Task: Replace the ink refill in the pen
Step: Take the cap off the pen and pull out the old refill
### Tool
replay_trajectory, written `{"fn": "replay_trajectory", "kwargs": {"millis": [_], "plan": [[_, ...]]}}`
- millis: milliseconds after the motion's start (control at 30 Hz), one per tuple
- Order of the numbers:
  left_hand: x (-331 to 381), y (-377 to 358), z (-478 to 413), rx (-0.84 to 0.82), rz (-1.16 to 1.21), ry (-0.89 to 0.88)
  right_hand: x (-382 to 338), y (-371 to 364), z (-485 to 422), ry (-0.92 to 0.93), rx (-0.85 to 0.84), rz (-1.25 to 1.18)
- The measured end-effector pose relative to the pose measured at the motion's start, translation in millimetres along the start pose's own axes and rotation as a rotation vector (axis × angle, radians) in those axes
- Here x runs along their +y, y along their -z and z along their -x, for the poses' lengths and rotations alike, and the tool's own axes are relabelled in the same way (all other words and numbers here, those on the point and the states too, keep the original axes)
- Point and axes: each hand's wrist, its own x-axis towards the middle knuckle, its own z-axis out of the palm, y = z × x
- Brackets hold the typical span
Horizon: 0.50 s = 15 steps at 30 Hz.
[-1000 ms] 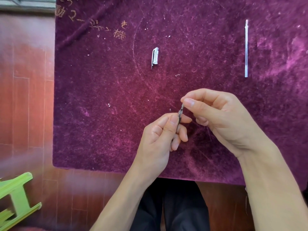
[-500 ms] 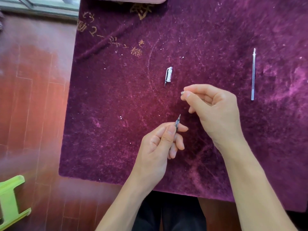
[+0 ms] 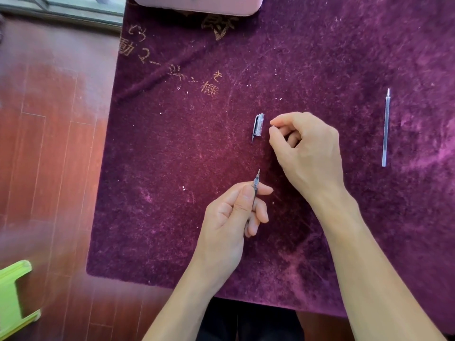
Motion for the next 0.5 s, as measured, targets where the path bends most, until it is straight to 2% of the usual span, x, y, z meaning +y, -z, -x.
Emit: {"fn": "replay_trajectory", "kwargs": {"millis": [500], "plan": [[1.0, 1.2, -7.9, -0.010, -0.016, 0.005, 1.7, -0.5, 3.5, -0.029, -0.002, -0.017]]}}
